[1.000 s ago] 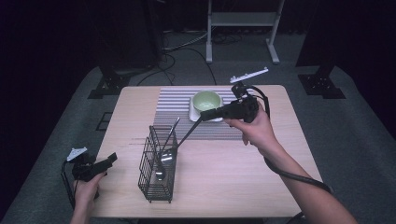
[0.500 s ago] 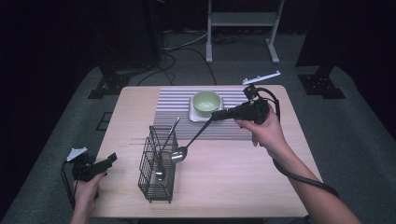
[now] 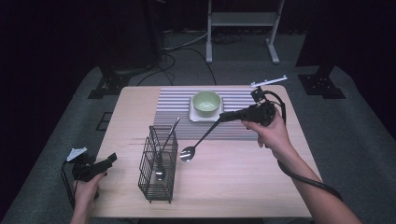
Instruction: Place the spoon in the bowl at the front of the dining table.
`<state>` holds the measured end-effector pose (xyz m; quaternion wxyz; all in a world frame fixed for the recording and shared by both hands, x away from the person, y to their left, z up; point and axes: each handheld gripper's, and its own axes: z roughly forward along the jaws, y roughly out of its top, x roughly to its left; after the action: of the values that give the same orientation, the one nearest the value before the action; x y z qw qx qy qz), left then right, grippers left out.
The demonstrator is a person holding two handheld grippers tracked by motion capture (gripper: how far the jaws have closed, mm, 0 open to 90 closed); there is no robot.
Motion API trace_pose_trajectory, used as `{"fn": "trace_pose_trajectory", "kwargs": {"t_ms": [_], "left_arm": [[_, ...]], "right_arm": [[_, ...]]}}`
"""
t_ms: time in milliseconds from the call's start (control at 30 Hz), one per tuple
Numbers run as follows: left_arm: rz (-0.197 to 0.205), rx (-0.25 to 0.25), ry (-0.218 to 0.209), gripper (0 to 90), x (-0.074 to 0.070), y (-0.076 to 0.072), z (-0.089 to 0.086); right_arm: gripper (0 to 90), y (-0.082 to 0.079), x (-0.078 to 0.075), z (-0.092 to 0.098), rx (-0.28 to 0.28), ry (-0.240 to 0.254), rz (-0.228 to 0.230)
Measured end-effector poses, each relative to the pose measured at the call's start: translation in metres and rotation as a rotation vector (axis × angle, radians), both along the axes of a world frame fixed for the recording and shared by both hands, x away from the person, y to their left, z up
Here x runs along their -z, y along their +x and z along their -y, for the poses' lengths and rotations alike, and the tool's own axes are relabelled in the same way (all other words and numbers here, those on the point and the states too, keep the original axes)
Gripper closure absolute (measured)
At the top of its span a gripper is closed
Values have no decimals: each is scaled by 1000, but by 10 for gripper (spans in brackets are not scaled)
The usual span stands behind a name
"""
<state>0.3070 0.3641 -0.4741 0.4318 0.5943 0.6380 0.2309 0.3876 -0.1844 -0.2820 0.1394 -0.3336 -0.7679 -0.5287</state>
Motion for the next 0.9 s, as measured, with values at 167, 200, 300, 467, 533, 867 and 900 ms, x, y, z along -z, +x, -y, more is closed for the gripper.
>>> {"fn": "trace_pose_trajectory", "kwargs": {"t_ms": [167,200,300,467,533,867,900], "left_arm": [[0,-1,-2,13,0,0,0],[1,-2,-3,13,0,0,0],[2,-2,-3,13,0,0,0],[2,-1,0,13,0,0,0],[2,0,-1,13,0,0,0],[3,-1,-2,13,0,1,0],[3,-1,-2,13,0,1,0]], "right_arm": [[892,3,8,6,18,-6,-12],[892,4,9,7,22,-7,-15],[892,6,14,12,34,-6,-23],[892,10,20,16,52,-9,-37],[893,12,24,17,59,-10,-36],[893,20,35,20,83,-24,-48],[893,21,36,21,86,-27,-49]]}}
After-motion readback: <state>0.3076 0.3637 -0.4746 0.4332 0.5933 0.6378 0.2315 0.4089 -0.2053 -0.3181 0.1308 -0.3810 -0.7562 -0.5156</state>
